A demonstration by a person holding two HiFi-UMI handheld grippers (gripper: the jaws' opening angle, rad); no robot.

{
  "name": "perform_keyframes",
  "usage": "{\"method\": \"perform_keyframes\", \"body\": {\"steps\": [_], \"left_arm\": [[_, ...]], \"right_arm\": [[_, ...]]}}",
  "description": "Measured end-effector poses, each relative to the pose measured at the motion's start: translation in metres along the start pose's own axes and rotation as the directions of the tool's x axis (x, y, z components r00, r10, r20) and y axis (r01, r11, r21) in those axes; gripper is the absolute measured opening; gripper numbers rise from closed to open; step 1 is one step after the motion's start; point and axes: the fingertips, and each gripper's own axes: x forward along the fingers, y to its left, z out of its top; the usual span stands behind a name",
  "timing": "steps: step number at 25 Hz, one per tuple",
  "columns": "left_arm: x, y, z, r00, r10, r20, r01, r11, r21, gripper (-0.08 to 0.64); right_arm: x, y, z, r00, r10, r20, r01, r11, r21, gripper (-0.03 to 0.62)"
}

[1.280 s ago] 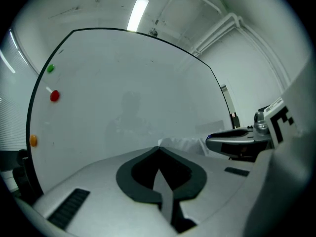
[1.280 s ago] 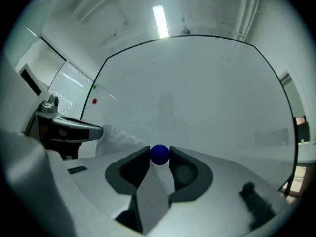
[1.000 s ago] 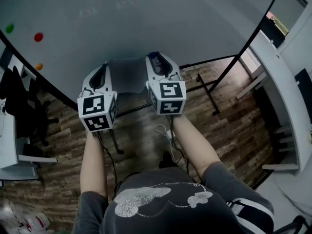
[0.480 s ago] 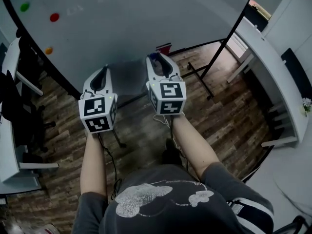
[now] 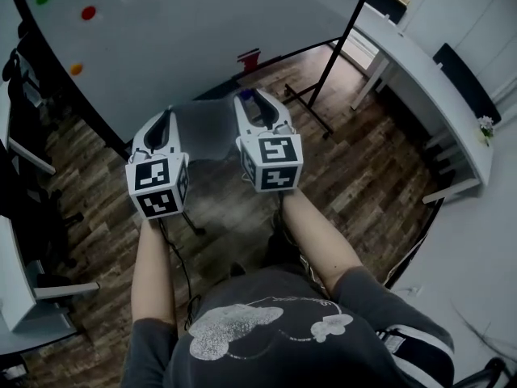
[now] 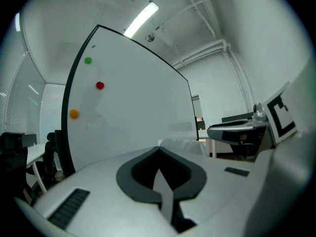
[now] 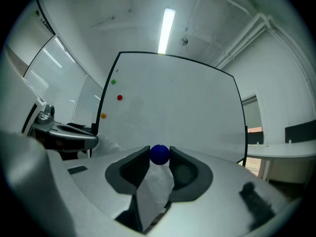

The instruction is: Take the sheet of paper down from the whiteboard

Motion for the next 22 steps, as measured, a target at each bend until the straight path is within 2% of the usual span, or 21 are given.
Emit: {"method": "perform_keyframes", "body": {"steps": [4, 8, 15, 22], "left_arm": [[-0.016, -0.005, -0.012, 0.999, -0.033, -0.012, 0.033, 0.999, -0.007, 0.012], [-0.024, -0.009, -0.015, 0.999, -0.036, -0.017, 0.036, 0.999, -0.003, 0.012], [-0.025, -0.028, -0.022, 0.999, -0.011, -0.034, 0.01, 1.0, -0.004, 0.012], [-0.032, -0.053, -0.023, 0.996, 0.06, -0.058, -0.061, 0.998, -0.013, 0.012]], "right_arm": [[-0.02, 0.004, 0.001, 1.0, -0.028, -0.002, 0.028, 0.999, -0.015, 0.129], [-0.031, 0.0, 0.002, 0.999, -0.038, -0.002, 0.038, 0.999, -0.021, 0.129], [-0.043, -0.013, -0.007, 1.0, -0.019, -0.013, 0.019, 1.0, -0.021, 0.129], [-0.066, -0.044, -0.01, 1.0, 0.018, -0.023, -0.018, 1.0, -0.008, 0.129]]}}
